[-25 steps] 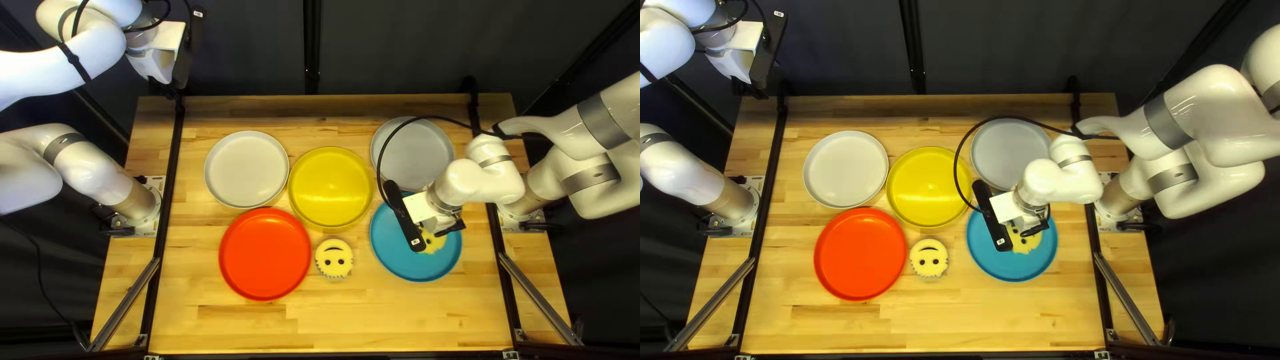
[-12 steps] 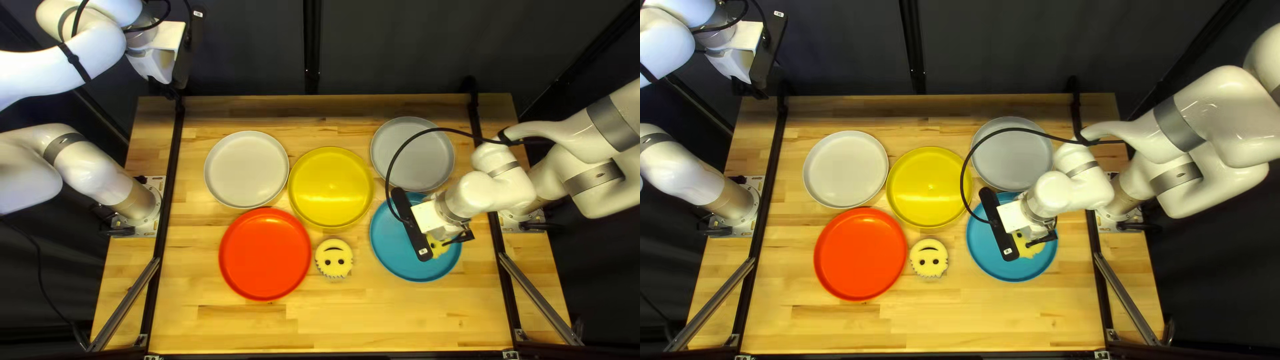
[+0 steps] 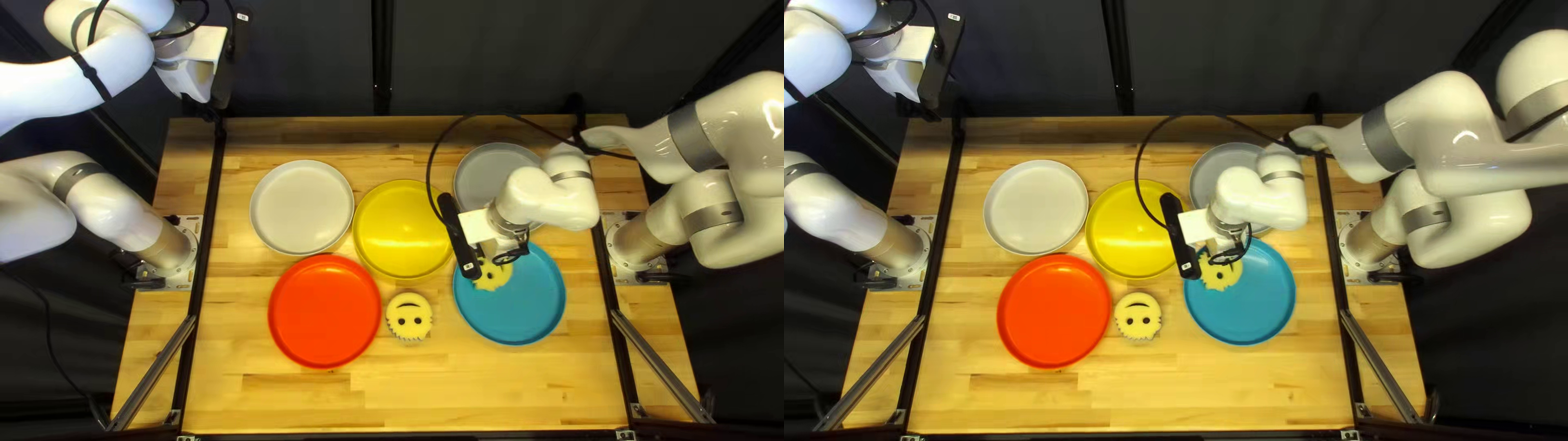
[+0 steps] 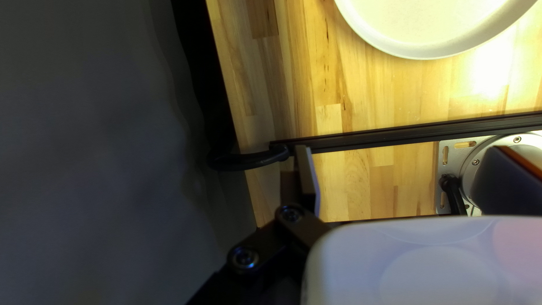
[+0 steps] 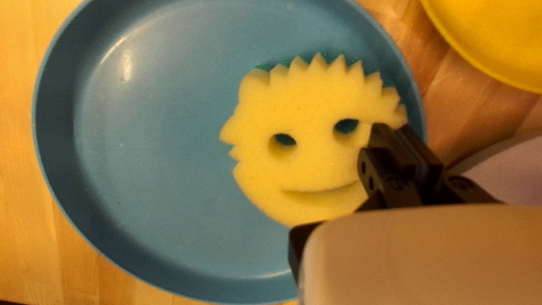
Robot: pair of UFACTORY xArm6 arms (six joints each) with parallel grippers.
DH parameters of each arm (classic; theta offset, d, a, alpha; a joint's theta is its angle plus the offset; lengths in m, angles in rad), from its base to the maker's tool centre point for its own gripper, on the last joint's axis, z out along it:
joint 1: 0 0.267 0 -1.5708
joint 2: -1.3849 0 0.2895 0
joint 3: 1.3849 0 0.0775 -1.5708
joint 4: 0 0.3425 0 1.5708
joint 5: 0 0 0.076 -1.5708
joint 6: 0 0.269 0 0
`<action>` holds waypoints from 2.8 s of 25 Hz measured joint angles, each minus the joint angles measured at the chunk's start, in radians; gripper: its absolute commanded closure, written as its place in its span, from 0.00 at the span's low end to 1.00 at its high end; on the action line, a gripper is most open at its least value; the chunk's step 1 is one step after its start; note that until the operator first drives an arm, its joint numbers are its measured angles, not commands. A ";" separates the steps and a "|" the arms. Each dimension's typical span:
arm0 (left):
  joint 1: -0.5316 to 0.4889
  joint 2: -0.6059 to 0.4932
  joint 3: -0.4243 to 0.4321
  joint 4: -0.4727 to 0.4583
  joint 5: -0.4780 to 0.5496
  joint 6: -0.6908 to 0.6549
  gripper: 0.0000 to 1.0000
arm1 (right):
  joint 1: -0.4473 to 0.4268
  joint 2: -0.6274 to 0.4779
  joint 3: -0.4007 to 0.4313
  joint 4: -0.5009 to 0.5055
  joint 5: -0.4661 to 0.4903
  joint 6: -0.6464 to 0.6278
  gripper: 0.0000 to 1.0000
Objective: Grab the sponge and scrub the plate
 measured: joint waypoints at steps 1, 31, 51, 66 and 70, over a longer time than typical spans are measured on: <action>0.000 0.000 0.000 0.000 0.000 0.000 0.00 | 0.017 0.003 -0.003 -0.004 0.000 0.019 1.00; 0.000 0.000 0.000 0.000 0.000 0.000 0.00 | 0.029 -0.050 0.052 -0.150 0.025 0.182 1.00; 0.000 0.000 0.000 0.000 0.000 0.000 0.00 | 0.085 -0.050 0.059 -0.224 0.037 0.290 1.00; 0.000 0.000 0.000 0.000 0.000 0.000 0.00 | 0.179 -0.092 0.077 -0.263 0.062 0.417 1.00; 0.000 0.000 0.000 0.000 0.000 0.000 0.00 | 0.301 -0.091 0.069 -0.279 0.087 0.533 1.00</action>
